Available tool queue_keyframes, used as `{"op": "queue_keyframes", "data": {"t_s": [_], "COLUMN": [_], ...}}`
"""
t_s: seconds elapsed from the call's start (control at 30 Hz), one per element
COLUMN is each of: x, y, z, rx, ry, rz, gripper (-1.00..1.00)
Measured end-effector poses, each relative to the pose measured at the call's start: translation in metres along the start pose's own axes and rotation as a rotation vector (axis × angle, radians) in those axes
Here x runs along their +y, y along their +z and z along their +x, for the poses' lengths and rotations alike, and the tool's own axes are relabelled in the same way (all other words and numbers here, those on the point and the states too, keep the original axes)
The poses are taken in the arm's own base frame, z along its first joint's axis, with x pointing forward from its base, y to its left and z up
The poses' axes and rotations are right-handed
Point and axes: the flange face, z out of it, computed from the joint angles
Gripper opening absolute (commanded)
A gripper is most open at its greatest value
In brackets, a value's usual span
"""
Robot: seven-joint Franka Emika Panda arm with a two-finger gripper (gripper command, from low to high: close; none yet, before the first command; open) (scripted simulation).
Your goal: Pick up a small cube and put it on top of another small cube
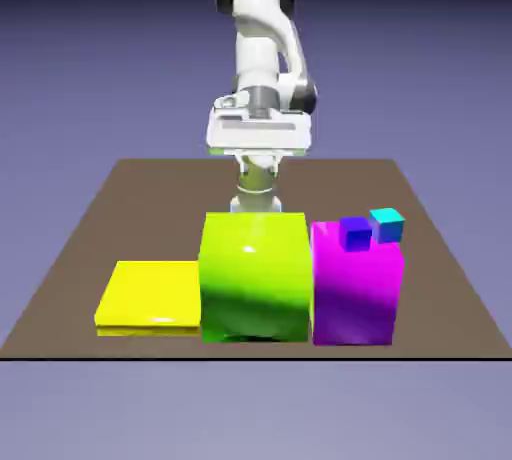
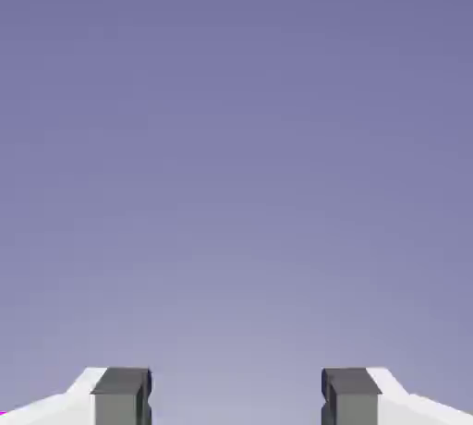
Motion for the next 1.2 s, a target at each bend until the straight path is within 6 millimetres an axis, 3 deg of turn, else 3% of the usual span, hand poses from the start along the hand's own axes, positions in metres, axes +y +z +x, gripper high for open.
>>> {"op": "queue_keyframes", "data": {"t_s": [0.23,0.47,0.57,0.93,1.17,1.2], "x": [-0.096,-0.182,-0.185,-0.143,-0.100,-0.098], "y": [0.032,0.039,0.052,0.088,0.102,0.105], "z": [-0.070,-0.174,-0.225,-0.351,-0.419,-0.412], "rx": [-0.233,-0.437,-0.502,-0.646,-0.732,-0.724], "ry": [-0.449,-0.916,-1.155,-1.951,-2.461,-2.492], "rz": [0.034,0.091,0.119,0.249,0.360,0.364], "gripper": [0.00,0.00,0.00,0.00,0.00,0.00]}}
